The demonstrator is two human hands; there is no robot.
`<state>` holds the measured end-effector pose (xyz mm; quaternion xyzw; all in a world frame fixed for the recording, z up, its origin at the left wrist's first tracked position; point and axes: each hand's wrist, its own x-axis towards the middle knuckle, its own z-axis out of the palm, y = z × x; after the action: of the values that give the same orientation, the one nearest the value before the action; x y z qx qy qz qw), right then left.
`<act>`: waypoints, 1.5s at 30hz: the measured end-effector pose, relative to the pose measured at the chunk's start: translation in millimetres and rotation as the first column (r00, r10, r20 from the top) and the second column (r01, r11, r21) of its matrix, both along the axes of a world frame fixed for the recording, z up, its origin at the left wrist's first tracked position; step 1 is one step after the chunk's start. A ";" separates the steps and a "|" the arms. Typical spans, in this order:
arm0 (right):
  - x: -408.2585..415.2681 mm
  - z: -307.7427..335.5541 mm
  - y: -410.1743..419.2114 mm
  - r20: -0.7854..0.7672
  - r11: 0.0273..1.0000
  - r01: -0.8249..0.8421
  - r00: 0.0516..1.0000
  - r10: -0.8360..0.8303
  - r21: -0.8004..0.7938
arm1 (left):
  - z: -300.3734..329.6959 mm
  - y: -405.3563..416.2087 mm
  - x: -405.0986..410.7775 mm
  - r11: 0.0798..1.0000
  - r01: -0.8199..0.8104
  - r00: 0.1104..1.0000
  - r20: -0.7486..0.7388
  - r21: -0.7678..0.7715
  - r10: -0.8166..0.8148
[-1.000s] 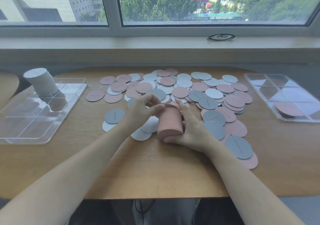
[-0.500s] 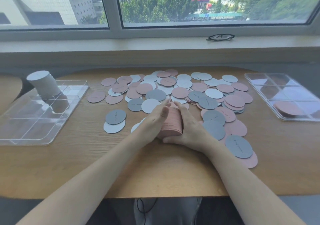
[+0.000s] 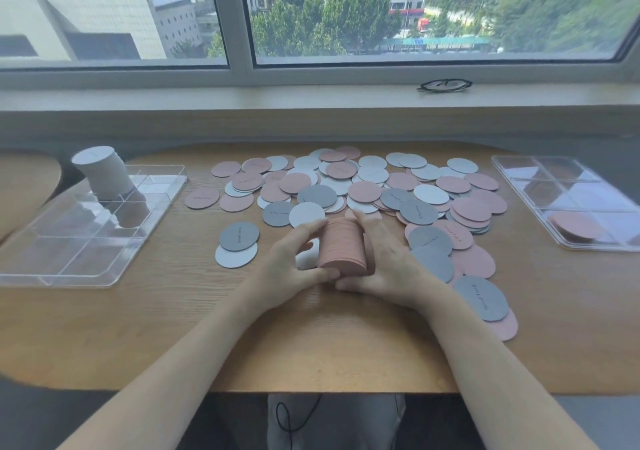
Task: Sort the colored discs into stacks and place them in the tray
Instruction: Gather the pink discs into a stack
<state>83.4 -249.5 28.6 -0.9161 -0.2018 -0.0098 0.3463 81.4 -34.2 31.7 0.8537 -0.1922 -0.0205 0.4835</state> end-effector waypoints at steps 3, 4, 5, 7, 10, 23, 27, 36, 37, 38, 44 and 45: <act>1.0 -0.6 -5.2 0.022 0.999 -0.014 1.000 0.015 -0.030 | -8.6 4.7 0.9 1.000 -0.007 1.000 0.021 -0.026 0.007; 0.7 0.3 -5.6 0.012 0.999 -0.021 1.000 0.021 -0.027 | -6.6 3.8 -1.1 1.000 -0.010 0.998 0.057 -0.020 0.012; 2.1 -0.4 -7.1 0.006 1.000 -0.020 1.000 0.020 -0.024 | -7.9 3.8 -0.4 1.000 -0.014 0.997 0.076 0.019 0.013; 2.9 0.4 -7.9 0.011 0.998 -0.023 1.000 0.024 -0.051 | -11.6 5.4 3.4 0.991 -0.025 0.993 0.117 0.131 0.010; 3.4 -0.4 -7.5 -0.017 0.995 -0.043 0.999 0.042 -0.090 | -12.8 6.7 2.4 0.955 0.014 0.994 0.102 0.297 -0.047; -1.2 -2.9 -10.5 -0.036 0.999 -0.028 0.999 0.029 0.036 | -21.2 14.4 2.3 0.985 -0.020 0.993 0.117 0.171 0.000; -3.7 -0.2 -8.6 0.006 0.997 -0.001 1.000 0.000 0.079 | -16.1 11.7 -0.5 0.997 -0.027 0.991 0.135 0.074 0.017; -12.9 26.4 36.9 0.160 0.944 -0.071 0.987 0.020 0.322 | 9.8 44.2 -19.5 0.961 -0.082 0.980 0.152 -0.263 0.126; -11.8 30.5 48.3 0.161 0.930 -0.072 0.987 0.014 0.359 | 14.0 51.3 -21.4 0.946 -0.120 0.972 0.159 -0.301 0.174; -9.9 34.4 61.3 0.152 0.915 -0.068 0.988 0.008 0.397 | 17.5 59.2 -23.5 0.925 -0.162 0.961 0.159 -0.344 0.227; 10.6 59.6 166.8 -0.048 0.816 -0.068 0.992 0.116 0.575 | 41.2 121.1 -33.4 0.826 -0.381 0.879 0.113 -0.416 0.462; 16.1 62.5 187.5 -0.083 0.821 -0.074 0.986 0.146 0.566 | 43.6 136.8 -30.8 0.816 -0.430 0.859 0.104 -0.387 0.502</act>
<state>99.6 -62.0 91.1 -0.7596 -0.2210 0.0077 0.6117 50.5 102.7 75.3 0.7721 -0.0247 0.2201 0.5956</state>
